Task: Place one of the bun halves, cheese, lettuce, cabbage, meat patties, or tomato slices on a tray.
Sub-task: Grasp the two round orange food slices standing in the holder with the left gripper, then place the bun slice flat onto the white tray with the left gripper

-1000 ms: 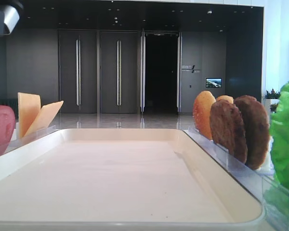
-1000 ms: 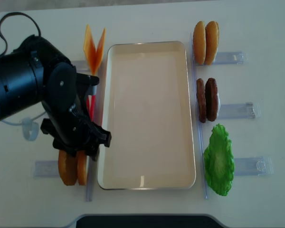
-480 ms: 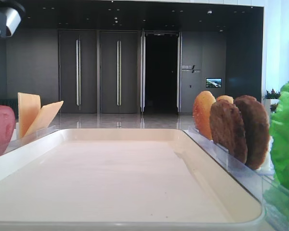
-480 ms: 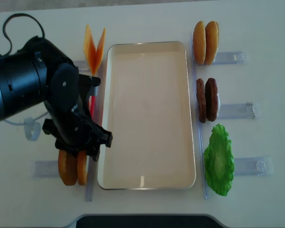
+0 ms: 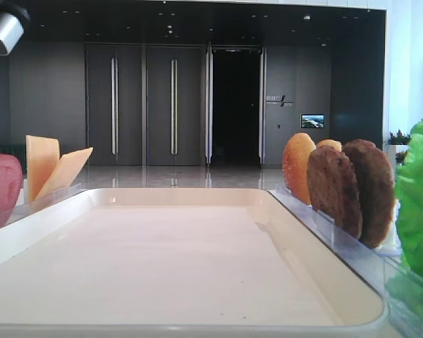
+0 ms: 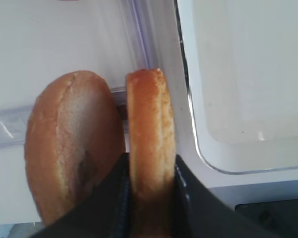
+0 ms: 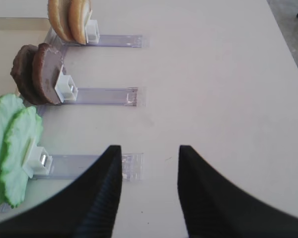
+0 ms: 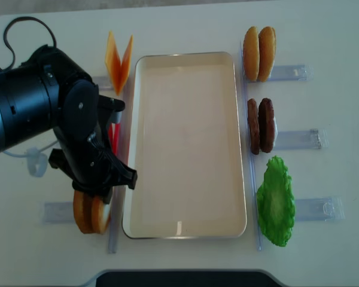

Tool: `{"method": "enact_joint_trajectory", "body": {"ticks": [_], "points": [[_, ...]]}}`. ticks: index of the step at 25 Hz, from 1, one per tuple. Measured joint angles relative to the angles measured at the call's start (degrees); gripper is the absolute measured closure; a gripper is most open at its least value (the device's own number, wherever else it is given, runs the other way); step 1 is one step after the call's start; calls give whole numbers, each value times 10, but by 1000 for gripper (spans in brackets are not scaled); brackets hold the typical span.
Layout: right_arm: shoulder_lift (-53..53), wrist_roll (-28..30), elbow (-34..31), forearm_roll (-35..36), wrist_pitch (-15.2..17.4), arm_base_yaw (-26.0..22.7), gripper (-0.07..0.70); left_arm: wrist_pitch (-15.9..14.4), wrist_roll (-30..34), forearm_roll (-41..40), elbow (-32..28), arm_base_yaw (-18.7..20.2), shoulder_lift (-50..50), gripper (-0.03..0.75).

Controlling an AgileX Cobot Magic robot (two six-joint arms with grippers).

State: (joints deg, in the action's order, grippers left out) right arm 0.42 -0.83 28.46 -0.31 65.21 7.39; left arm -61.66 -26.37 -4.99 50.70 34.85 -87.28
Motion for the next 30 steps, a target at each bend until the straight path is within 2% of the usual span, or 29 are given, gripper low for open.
{"method": "enact_joint_trajectory", "body": {"ticks": [9, 17, 24, 30], "points": [[0, 0, 0, 0, 0, 0, 338, -23, 23, 4, 1, 0, 11, 570], [0, 0, 0, 0, 0, 0, 338, -35, 19, 18, 1, 0, 128, 571], [0, 0, 0, 0, 0, 0, 338, -52, -22, 18, 0, 1, 239, 571], [0, 0, 0, 0, 0, 0, 338, -49, -29, 18, 0, 1, 261, 573]]}}
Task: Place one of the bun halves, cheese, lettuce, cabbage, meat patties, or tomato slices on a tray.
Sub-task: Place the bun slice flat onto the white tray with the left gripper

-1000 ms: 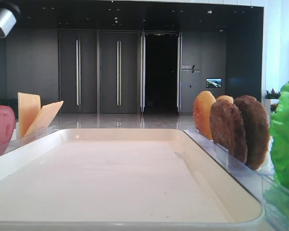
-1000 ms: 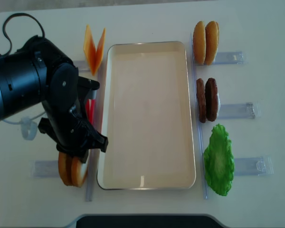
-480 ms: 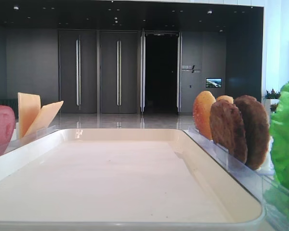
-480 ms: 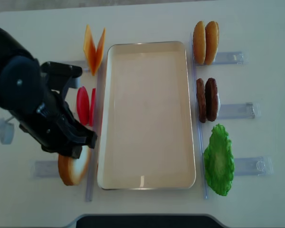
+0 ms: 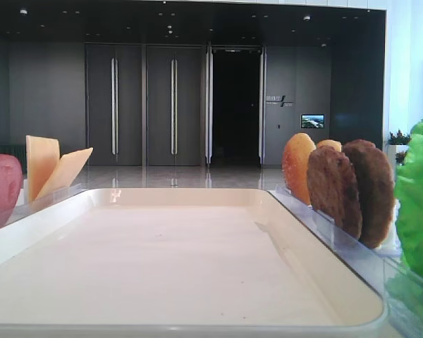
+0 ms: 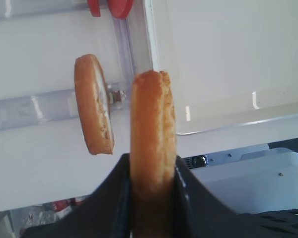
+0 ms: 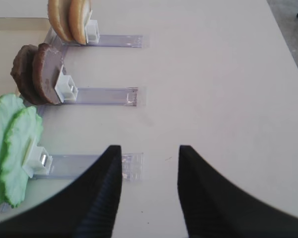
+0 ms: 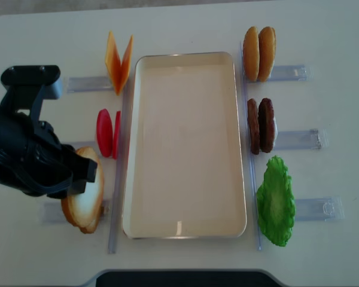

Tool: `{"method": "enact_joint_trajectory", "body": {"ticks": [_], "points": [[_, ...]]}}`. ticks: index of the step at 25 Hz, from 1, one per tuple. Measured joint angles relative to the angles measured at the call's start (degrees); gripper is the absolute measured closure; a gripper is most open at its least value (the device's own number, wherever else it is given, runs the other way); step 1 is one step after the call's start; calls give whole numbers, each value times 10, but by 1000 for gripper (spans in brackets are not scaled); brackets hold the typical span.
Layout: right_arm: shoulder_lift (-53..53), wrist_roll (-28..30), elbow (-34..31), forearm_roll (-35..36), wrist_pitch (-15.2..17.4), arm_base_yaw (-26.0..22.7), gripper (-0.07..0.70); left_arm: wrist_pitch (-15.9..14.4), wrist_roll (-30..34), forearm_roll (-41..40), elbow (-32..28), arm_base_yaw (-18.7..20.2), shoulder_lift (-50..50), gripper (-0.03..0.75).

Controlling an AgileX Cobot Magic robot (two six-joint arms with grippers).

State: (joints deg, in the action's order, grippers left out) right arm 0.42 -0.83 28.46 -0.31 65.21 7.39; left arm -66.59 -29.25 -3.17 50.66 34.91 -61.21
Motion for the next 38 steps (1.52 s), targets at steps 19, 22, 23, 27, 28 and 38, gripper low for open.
{"method": "enact_joint_trajectory", "body": {"ticks": [19, 22, 23, 27, 28, 38], "points": [[0, 0, 0, -1, 0, 23, 338, 303, 275, 384, -3, 0, -35, 574], [0, 0, 0, -1, 0, 24, 338, 320, 350, 475, -7, 0, -45, 574], [0, 0, 0, -1, 0, 24, 338, 327, 372, 502, -12, 0, -48, 574], [0, 0, 0, -1, 0, 24, 338, 362, 456, 601, -64, 0, -53, 574], [0, 0, 0, -1, 0, 24, 338, 369, 484, 629, -80, 0, -53, 574], [0, 0, 0, -1, 0, 24, 338, 402, 811, 967, -221, -42, -84, 574]]}}
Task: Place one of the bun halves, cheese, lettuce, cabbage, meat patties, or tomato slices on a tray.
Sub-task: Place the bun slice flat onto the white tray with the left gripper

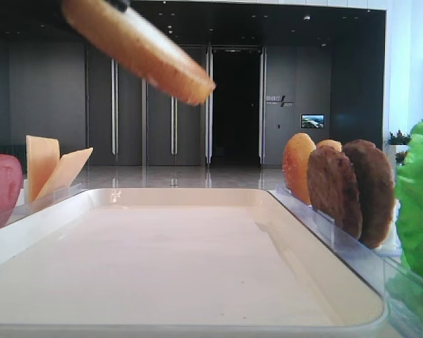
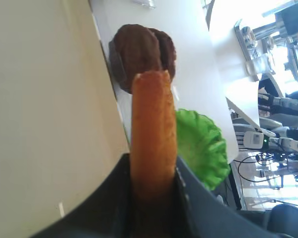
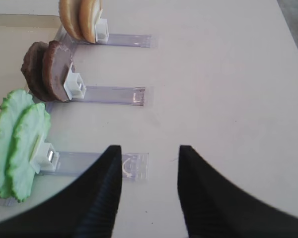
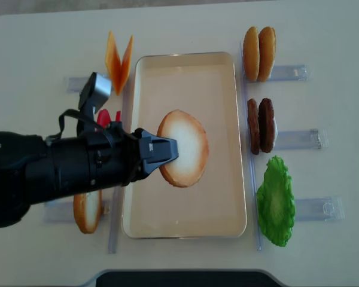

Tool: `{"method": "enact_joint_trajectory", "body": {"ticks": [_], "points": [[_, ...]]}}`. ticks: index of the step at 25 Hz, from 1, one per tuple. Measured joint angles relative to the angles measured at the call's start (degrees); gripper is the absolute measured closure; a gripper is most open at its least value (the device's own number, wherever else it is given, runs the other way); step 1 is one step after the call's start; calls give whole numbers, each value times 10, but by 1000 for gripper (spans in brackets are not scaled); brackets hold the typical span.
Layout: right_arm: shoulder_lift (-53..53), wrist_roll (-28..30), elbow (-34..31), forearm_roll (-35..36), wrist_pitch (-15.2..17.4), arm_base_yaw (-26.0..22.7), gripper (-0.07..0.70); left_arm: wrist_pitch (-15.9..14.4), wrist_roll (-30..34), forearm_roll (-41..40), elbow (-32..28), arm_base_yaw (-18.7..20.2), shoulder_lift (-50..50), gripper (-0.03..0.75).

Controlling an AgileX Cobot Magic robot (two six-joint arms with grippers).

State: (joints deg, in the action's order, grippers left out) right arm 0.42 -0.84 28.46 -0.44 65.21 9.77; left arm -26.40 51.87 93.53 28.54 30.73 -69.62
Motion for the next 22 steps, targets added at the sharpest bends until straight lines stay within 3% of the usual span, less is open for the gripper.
{"method": "enact_joint_trajectory", "body": {"ticks": [6, 10, 15, 22], "points": [[0, 0, 0, 0, 0, 0, 338, -94, 100, 37, -7, -73, -104, 574], [0, 0, 0, 0, 0, 0, 338, -119, 141, 39, -7, -77, -167, 574], [0, 0, 0, 0, 0, 0, 338, -128, 175, 40, 2, -78, -228, 575], [0, 0, 0, 0, 0, 0, 338, -149, 200, 41, 63, -79, -269, 575]]}}
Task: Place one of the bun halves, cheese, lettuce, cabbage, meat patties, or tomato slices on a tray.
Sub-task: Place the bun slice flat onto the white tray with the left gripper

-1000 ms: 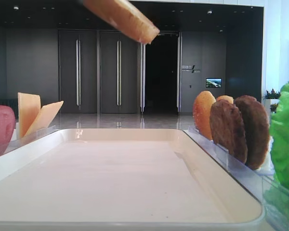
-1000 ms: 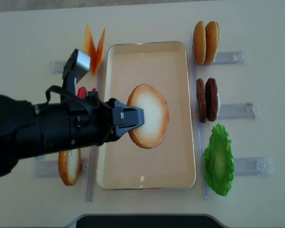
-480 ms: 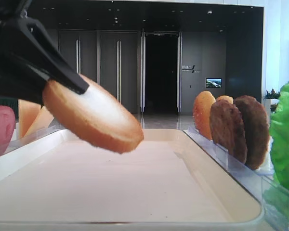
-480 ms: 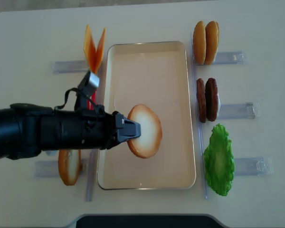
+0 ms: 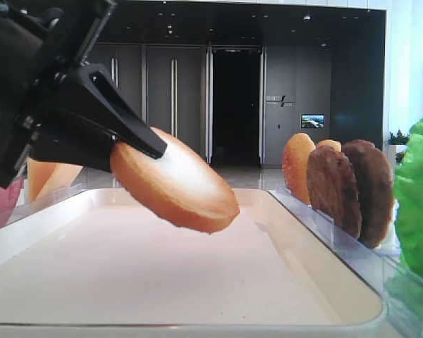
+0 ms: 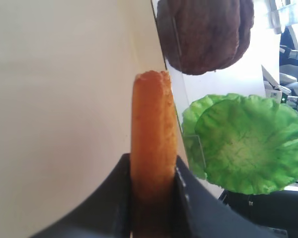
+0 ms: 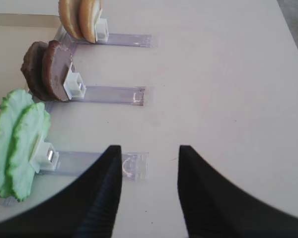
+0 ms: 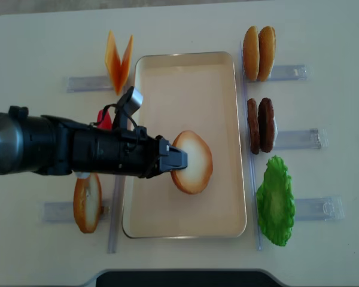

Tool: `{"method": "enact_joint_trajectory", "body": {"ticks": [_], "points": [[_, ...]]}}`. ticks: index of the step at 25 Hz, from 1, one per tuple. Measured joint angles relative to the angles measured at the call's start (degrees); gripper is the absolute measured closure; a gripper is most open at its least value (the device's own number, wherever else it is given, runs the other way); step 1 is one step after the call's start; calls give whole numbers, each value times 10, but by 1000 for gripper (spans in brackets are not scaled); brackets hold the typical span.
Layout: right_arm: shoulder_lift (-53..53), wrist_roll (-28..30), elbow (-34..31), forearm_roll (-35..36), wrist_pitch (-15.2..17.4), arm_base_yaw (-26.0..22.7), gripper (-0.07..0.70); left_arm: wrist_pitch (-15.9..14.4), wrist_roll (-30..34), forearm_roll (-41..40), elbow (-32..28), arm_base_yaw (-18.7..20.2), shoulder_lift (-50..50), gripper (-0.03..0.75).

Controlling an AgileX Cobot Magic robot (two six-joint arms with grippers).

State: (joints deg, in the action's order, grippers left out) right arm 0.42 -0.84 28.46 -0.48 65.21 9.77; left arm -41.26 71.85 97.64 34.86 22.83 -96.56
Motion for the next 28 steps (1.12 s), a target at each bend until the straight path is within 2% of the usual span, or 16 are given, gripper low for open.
{"method": "enact_joint_trajectory", "body": {"ticks": [6, 14, 24, 28], "points": [[0, 0, 0, 0, 0, 0, 338, 1, 1, 2, 12, 0, -20, 575], [0, 0, 0, 0, 0, 0, 338, 17, 3, 2, 12, 0, -51, 575], [0, 0, 0, 0, 0, 0, 338, 17, 2, 2, 12, 0, -52, 576], [0, 0, 0, 0, 0, 0, 338, 18, -6, 2, 12, 0, -52, 487]]}}
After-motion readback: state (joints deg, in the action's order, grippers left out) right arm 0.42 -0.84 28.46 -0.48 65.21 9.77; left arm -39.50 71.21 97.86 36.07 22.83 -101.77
